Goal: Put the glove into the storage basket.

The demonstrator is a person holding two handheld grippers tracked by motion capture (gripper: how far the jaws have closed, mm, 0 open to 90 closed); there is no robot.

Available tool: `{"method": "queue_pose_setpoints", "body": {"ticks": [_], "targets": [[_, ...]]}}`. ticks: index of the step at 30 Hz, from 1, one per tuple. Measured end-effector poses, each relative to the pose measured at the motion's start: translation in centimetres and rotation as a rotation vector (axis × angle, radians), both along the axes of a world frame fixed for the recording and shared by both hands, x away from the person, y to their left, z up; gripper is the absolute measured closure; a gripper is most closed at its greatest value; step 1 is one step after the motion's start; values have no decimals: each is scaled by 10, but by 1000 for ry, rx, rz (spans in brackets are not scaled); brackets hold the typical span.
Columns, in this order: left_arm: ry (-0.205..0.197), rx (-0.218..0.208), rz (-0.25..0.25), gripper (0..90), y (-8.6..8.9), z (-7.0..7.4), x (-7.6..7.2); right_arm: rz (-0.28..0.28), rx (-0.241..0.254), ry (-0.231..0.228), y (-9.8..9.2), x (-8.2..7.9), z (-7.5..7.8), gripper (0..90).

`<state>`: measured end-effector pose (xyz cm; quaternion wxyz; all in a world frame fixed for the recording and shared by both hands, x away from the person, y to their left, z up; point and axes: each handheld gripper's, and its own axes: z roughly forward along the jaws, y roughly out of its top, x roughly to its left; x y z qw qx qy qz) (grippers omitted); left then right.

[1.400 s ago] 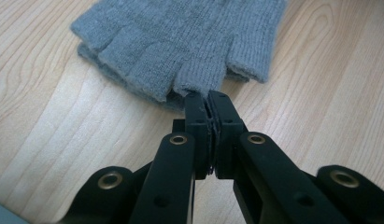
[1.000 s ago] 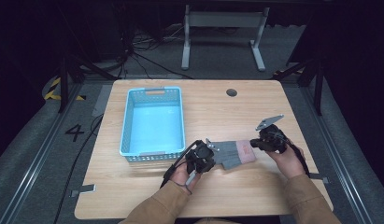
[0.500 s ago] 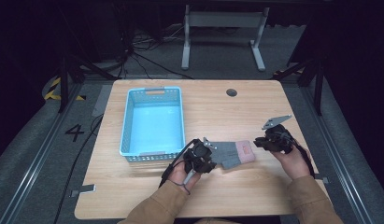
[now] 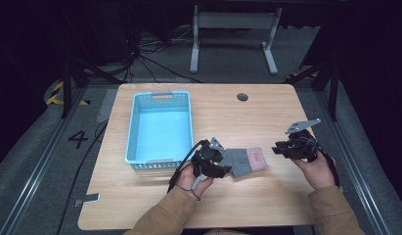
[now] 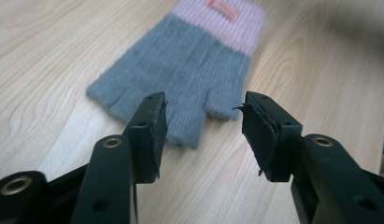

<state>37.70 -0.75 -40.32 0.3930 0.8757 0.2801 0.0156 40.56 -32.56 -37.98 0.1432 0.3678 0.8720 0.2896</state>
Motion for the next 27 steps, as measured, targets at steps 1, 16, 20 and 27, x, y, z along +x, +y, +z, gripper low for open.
{"method": "queue_pose_setpoints", "body": {"ticks": [1, 16, 20, 27], "targets": [[-2, -8, 0, 483, 0, 1, 0, -4, 5, -1, -1, -1, 1, 689], [-16, -35, 0, 328, -14, 10, 13, -17, 55, -30, -16, -8, 14, 658], [-23, 5, -1, 269, -21, 5, 19, -17, 56, -32, -17, -9, 13, 654], [-3, 19, 2, 164, -33, -7, 32, -32, 63, -37, -24, -15, 14, 646]]}}
